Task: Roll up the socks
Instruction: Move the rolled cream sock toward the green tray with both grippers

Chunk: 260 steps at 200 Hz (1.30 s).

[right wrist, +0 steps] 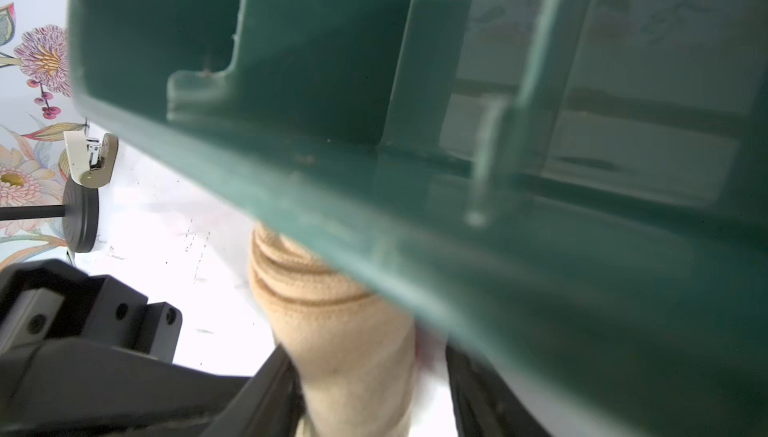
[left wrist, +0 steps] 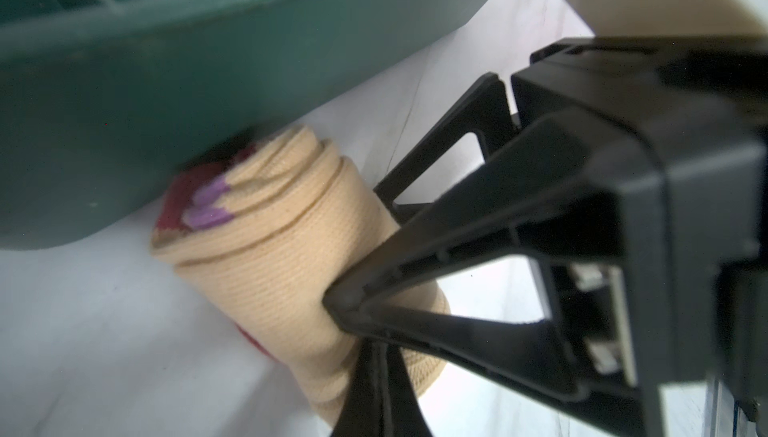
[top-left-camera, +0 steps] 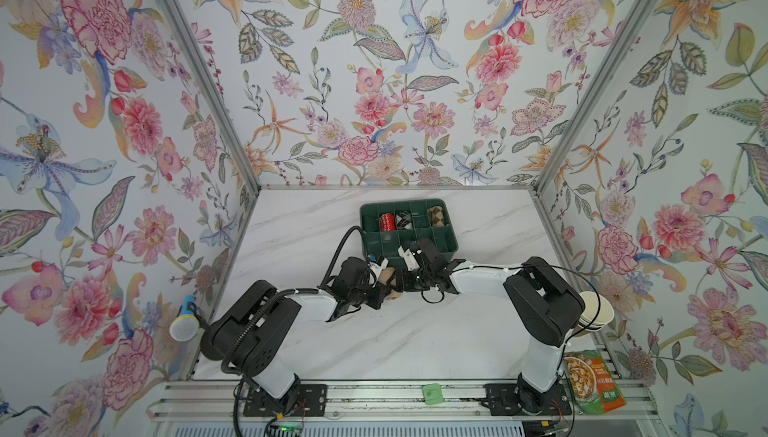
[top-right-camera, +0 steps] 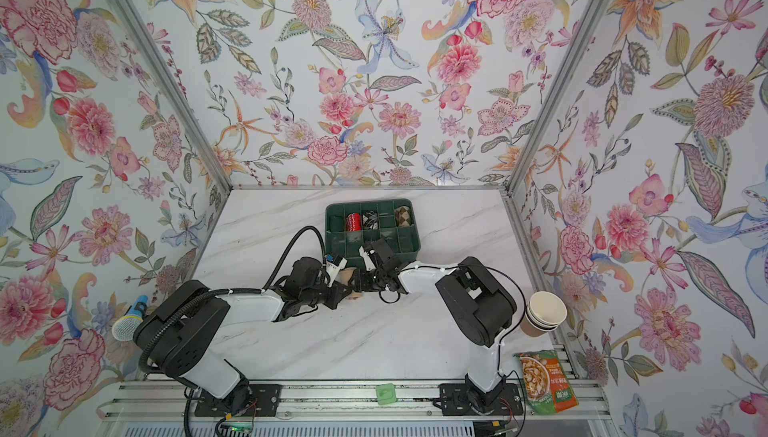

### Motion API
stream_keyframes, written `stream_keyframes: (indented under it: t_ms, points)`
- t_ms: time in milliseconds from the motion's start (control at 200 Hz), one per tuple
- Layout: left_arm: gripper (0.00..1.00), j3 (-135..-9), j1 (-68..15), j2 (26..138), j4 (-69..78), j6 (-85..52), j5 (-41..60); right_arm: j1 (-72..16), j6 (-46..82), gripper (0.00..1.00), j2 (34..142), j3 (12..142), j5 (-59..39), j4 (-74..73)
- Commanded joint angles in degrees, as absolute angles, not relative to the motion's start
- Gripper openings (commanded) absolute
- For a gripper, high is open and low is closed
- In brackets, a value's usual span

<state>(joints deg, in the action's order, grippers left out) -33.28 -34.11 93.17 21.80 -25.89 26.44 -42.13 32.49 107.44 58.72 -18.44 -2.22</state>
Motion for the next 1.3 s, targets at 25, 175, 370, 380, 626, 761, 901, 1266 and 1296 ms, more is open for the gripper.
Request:
stream_keyframes:
  t_ms: [25,175,370,380,626,761,901,1266,1296]
  points:
    - [0.00,-30.00,-33.31,98.34,10.30,-25.03,20.30,-43.89,30.86,0.59,110.71,60.23,-20.92,4.30]
    - [0.00,-30.15,-33.22,98.43,10.33,-24.88,20.48,-44.32,29.98,0.59,111.75,61.38,-20.66,5.03]
    - [0.00,-30.20,-33.18,98.61,10.52,-24.85,20.59,-45.17,28.92,0.59,112.80,62.82,-20.39,6.07]
    - [0.00,-30.23,-33.15,98.61,10.52,-24.76,20.62,-45.29,28.79,0.59,112.88,62.90,-20.37,6.31]
    - [0.00,-29.98,-32.88,98.05,10.72,-24.85,20.65,-46.02,27.87,0.50,113.16,63.28,-18.14,7.60]
    - [0.00,-30.05,-32.71,95.87,9.80,-24.79,21.08,-46.02,27.38,0.45,113.20,63.61,-17.74,8.00]
    - [0.00,-29.73,-31.16,90.40,8.16,-24.83,22.06,-46.55,26.60,0.42,113.61,64.07,-17.10,9.10]
    - [0.00,-28.49,-22.81,70.23,1.37,-24.20,24.68,-46.82,26.36,0.15,113.37,63.02,-15.98,10.10]
    - [0.00,-28.20,-22.55,69.40,1.33,-24.40,24.82,-46.84,26.37,0.14,113.38,63.02,-16.00,10.09]
